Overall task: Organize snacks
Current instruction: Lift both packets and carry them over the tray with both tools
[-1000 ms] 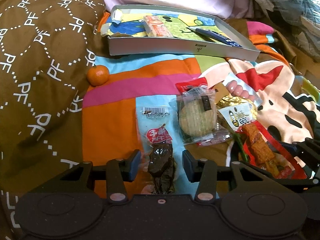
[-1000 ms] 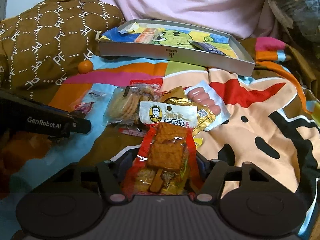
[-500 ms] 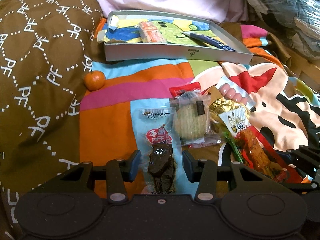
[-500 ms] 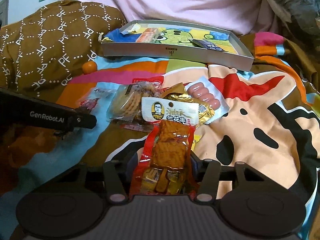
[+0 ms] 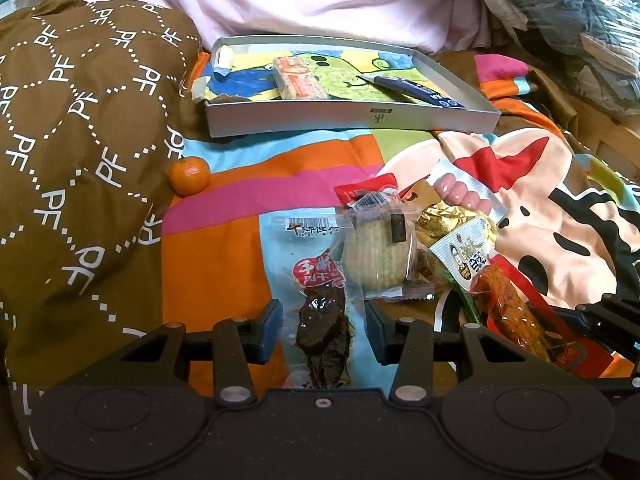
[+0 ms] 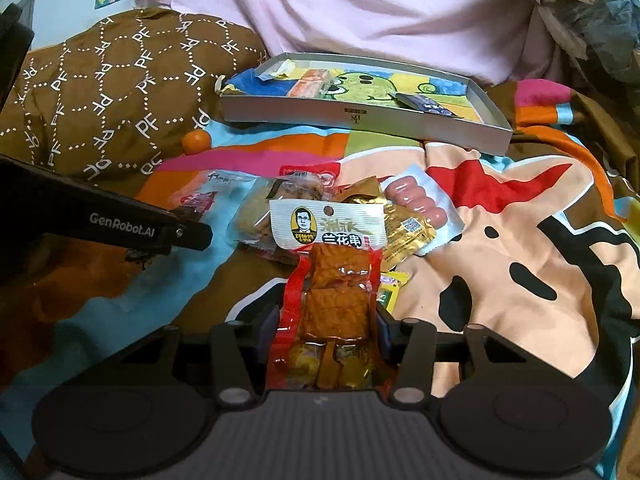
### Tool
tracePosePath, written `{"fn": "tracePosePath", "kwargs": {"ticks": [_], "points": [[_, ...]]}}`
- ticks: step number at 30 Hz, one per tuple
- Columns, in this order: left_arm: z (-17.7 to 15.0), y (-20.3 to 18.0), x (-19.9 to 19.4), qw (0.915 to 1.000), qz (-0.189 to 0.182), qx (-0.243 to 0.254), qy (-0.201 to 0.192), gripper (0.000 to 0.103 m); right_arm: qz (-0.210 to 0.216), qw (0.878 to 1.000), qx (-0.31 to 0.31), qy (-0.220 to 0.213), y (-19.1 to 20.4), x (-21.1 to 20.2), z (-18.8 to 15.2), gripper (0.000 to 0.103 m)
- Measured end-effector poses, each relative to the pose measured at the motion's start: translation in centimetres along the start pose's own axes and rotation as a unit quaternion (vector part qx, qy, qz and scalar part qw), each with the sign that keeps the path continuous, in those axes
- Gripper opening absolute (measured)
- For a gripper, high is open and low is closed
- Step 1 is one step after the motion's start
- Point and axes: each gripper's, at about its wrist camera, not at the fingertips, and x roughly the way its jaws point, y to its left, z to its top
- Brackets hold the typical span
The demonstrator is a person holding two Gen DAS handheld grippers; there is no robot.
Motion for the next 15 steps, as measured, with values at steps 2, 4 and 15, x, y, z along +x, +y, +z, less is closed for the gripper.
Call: {"fn": "tracePosePath", "kwargs": {"ticks": [2, 4, 15], "points": [[0.0, 0.0, -0.1, 1.0, 0.001, 0.0, -0.002, 0.047, 0.0, 1.0, -0.001, -0.004, 0.0, -0.1, 0.0, 0.052], [0.0, 0.0, -0.1, 1.0, 0.002, 0.001, -0.004, 0.047, 0.001, 1.0, -0.001, -0.009, 0.0, -0.3, 0.0, 0.052], [0.4, -0.1, -1.2, 0.9988, 0.009, -0.008, -0.047, 0.047, 0.0, 0.999, -0.019, -0.05, 0.5, -1.3, 0.1, 0.052]]}}
